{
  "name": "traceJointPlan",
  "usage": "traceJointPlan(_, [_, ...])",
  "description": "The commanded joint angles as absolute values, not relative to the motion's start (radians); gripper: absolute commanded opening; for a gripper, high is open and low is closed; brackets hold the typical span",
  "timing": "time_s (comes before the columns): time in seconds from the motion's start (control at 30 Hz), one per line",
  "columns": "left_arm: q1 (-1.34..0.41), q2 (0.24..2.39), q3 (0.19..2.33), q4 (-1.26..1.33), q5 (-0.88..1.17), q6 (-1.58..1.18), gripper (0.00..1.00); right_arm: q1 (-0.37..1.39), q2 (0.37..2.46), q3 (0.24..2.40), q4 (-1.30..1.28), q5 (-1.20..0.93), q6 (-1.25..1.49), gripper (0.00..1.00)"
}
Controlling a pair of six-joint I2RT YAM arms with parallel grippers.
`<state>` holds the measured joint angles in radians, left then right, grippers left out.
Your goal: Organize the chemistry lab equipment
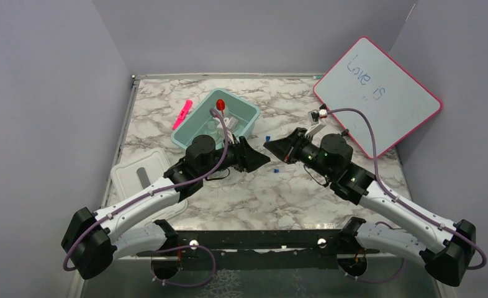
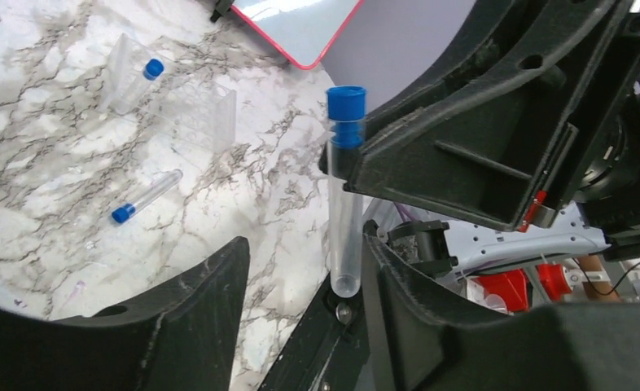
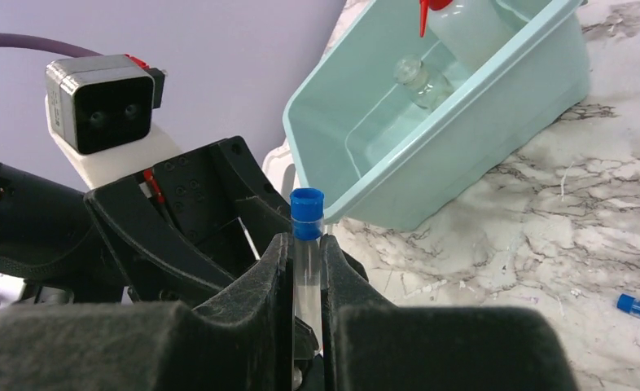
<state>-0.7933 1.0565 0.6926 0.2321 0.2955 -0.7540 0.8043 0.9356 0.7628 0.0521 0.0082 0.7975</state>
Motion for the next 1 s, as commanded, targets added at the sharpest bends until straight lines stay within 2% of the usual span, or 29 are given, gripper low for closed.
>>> traceJointPlan(0.0, [-0.796,1.079,0.722,0.321,0.342,-0.779,0.50,0.810,0.919,0.752,0.100,-0.048,0.851,0.06])
traceJointPlan(0.27, [-0.801,1.073,0.700,0.386,0.383,-0.777,0.18,0.810,0.899,0.753,0.080,-0.072,0.892,0.07])
traceJointPlan(0.33, [-0.801,1.068,0.707,0.386,0.424,-0.726,0.10,0.810,0.895,0.762,0.058,-0.085,0.885,0.13])
traceJointPlan(0.4, [-0.801,1.064,0.723,0.377,0.479,-0.657,0.04,0.810,0.899,0.797,0.018,-0.126,0.849,0.26])
traceJointPlan(0.47, [-0.801,1.054,0.751,0.327,0.513,-0.561,0.01,0.810,0.904,0.846,-0.074,-0.138,0.825,0.36])
traceJointPlan(0.57, [-0.801,1.046,0.816,0.188,0.511,-0.388,0.00,0.810,0.902,0.925,-0.211,-0.125,0.779,0.41])
traceJointPlan(0.7, [-0.801,1.041,0.873,0.072,0.512,-0.236,0.00,0.810,0.896,1.011,-0.334,-0.125,0.722,0.42])
traceJointPlan(0.97, [-0.801,1.032,0.911,0.018,0.591,-0.180,0.00,0.810,0.920,1.128,-0.477,-0.127,0.635,0.42])
